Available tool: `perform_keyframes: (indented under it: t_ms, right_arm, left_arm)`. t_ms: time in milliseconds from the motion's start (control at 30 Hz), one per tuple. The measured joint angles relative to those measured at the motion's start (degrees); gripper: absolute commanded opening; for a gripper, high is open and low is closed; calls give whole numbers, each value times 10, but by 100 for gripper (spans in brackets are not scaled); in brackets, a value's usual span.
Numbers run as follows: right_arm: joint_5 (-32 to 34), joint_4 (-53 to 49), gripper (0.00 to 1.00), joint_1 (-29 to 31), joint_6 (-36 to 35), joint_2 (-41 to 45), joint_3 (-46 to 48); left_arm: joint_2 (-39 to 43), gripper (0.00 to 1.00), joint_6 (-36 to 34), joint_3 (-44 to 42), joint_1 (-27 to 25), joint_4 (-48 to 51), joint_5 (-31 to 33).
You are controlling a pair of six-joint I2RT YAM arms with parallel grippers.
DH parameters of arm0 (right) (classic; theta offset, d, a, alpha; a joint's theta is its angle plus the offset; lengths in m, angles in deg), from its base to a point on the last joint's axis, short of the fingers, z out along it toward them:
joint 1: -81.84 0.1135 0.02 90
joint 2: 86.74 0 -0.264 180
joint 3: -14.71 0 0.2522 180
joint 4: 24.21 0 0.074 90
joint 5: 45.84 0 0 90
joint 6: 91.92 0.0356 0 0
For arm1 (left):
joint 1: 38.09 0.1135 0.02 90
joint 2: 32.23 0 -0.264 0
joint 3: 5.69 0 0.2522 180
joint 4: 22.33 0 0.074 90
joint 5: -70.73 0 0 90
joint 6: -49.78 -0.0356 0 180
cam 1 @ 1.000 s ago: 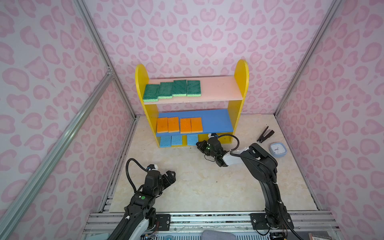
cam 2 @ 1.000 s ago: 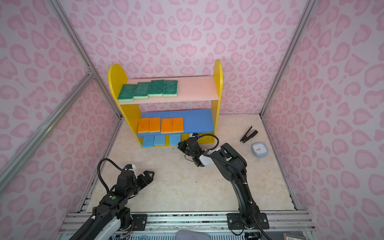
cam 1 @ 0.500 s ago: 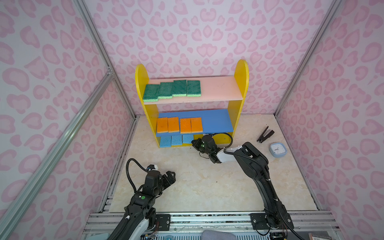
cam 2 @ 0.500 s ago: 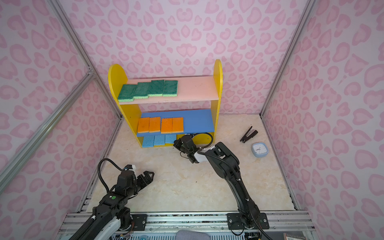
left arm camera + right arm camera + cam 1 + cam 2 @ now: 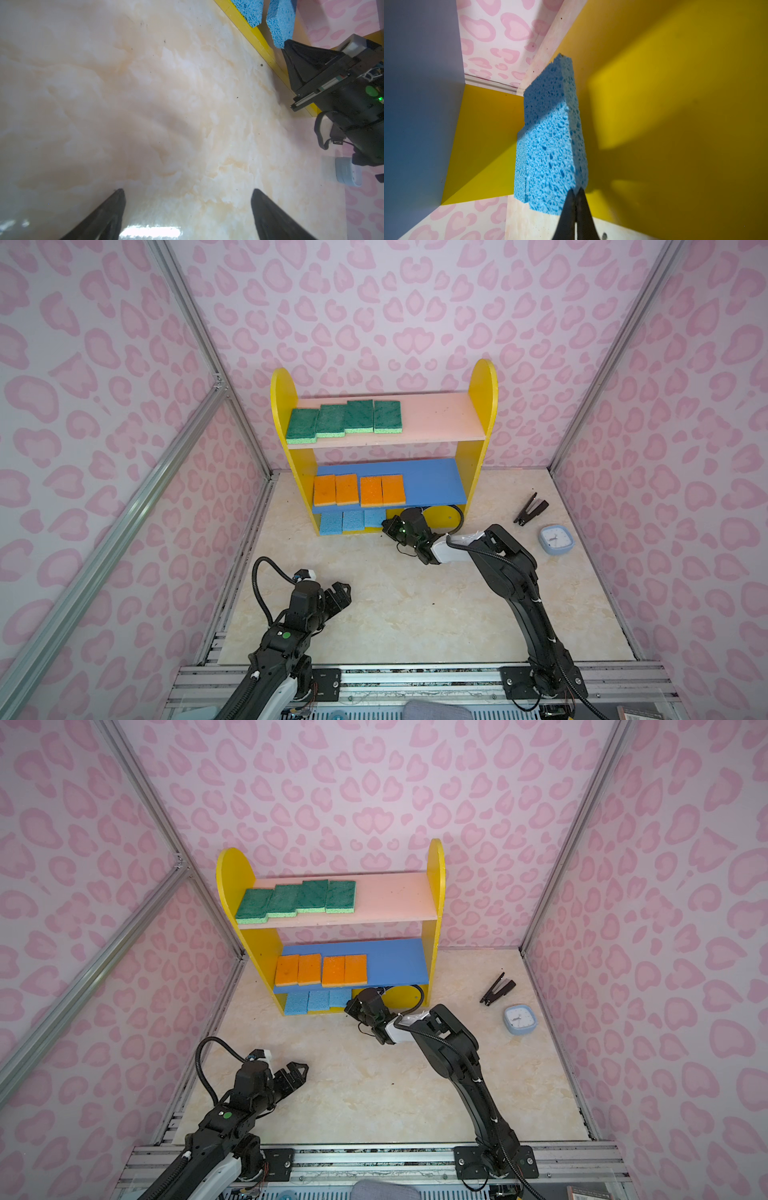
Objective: Place and organize the cleaning sponges onto the shelf
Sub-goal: 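Lower the blue sponge upright against the shelf base next to the others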
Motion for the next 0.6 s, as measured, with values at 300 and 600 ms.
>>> perform_keyframes:
  t_ms: [300,600]
  right_arm:
    - [7,-12,1,3,-4,0,-2]
    - [12,-22,1,1,-8,4,-1]
  left_arm:
    - [5,95,-2,0,0,5,0]
    - [6,95,-2,0,0,6,2]
